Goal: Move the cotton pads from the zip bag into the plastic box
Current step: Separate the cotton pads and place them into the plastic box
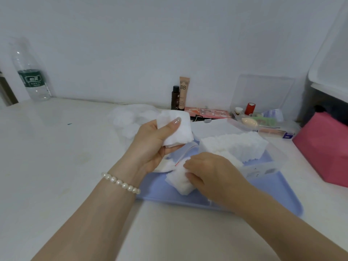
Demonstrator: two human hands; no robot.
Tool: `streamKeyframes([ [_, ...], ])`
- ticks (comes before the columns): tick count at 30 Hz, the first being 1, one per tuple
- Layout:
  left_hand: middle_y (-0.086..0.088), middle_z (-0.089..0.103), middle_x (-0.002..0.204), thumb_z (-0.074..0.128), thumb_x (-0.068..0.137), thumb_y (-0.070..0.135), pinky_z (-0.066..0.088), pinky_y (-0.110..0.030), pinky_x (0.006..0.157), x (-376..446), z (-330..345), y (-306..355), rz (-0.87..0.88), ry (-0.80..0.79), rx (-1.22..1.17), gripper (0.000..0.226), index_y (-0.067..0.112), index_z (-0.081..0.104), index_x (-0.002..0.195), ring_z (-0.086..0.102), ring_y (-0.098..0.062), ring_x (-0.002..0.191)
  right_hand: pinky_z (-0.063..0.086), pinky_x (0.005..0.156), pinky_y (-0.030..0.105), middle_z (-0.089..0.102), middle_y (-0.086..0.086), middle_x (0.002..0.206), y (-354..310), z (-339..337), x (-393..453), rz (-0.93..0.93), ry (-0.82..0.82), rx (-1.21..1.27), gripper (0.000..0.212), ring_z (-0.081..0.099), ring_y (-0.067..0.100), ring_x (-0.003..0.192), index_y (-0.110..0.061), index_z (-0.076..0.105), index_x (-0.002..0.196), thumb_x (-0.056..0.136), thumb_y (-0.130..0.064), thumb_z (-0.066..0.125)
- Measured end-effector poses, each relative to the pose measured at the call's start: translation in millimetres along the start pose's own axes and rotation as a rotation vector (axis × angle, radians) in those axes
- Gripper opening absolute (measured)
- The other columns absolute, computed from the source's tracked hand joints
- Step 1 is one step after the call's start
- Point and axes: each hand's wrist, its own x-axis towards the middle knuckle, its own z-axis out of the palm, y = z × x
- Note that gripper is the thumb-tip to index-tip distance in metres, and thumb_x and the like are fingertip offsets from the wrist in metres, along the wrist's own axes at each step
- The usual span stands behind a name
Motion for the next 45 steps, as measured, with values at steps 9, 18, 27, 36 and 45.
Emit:
streamKeyframes([
  [9,-0.013,0.073,0.089,0.060,0.088,0.012,0.060,-0.031,0.065,-1.2,1.9,-1.1,0.000,-0.025,0.005,0.013,0.004,0.065,0.096,0.072,-0.021,0.076,0.034,0.055,0.023,0.049,0.000,0.048,1.1,0.0,-7.9,-0.059,-0.155,-0.063,0.018,0.046,0.022,0.048,-0.017,0.049,0.051,0.044,-0.016,0.066],
  [18,-0.016,0.072,0.096,0.060,0.088,0.012,0.060,-0.032,0.067,-1.6,3.0,-1.5,-0.017,-0.024,0.008,0.022,-0.001,0.063,0.106,0.071,-0.021,0.077,0.032,0.048,0.022,0.046,-0.002,0.040,2.9,12.3,-2.8,-0.046,-0.084,-0.197,0.036,0.042,0.020,0.038,-0.018,0.050,0.048,0.029,0.001,0.075],
  [27,-0.018,0.069,0.105,0.057,0.089,0.010,0.059,-0.030,0.070,1.2,0.6,-4.1,-0.010,-0.020,0.015,0.027,-0.002,0.060,0.114,0.070,-0.021,0.084,0.039,0.061,0.008,0.068,-0.003,0.074,10.3,-58.6,9.1,0.355,0.056,0.605,0.031,0.056,0.006,0.067,-0.023,0.071,0.079,0.087,0.001,0.053],
  [36,-0.006,0.070,0.076,0.050,0.078,-0.021,0.055,-0.023,0.056,-10.2,14.6,-23.5,-0.233,-0.404,0.132,0.030,-0.001,0.063,0.097,0.067,-0.014,0.067,0.057,0.069,0.036,0.070,0.000,0.066,22.3,-89.1,12.0,0.465,-0.037,1.128,0.041,0.066,0.016,0.065,-0.019,0.067,0.096,0.070,0.013,0.068],
  [45,-0.015,0.069,0.098,0.054,0.064,-0.009,0.058,-0.031,0.074,-10.6,12.3,-23.0,-0.270,-0.496,0.091,0.044,-0.002,0.061,0.106,0.068,-0.024,0.087,0.053,0.048,0.023,0.068,-0.007,0.060,17.5,-77.5,13.1,0.449,0.178,1.050,0.040,0.062,0.007,0.053,-0.022,0.064,0.092,0.073,0.013,0.068],
])
